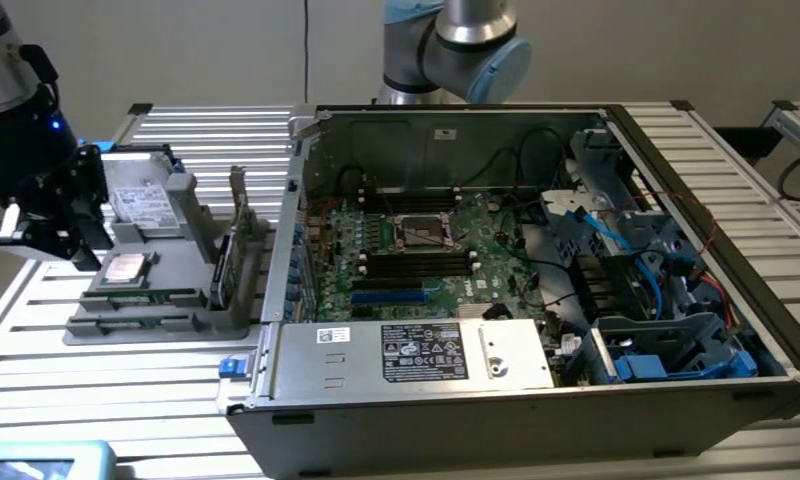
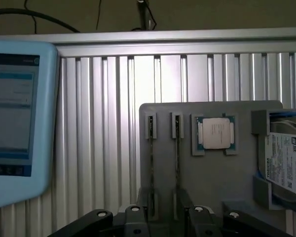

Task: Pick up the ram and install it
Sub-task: 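Pick up the ram and move it above insertion slot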

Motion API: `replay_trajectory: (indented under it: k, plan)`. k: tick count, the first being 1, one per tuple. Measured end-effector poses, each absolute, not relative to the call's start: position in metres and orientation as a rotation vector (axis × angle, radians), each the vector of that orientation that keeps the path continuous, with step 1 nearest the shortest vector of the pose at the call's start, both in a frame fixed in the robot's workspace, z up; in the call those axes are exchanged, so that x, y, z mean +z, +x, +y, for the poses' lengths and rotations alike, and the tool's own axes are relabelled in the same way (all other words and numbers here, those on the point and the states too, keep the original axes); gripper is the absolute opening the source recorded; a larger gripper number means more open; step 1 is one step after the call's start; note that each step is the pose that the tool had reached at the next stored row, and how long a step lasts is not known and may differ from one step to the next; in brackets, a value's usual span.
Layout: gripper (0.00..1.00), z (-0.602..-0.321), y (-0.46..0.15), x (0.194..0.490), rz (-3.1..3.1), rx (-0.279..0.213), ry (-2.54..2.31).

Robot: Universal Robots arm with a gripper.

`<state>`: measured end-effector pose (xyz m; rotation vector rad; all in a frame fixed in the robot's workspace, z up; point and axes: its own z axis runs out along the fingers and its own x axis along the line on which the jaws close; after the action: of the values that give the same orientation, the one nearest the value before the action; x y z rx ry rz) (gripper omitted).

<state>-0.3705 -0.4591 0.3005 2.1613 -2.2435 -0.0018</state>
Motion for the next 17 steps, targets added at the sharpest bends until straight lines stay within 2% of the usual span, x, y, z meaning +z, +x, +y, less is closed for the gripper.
replay_trajectory:
  k: [17]
  plan:
    - [0.36,-0.463,-0.363,0.27,-2.237,-0.002,2.168]
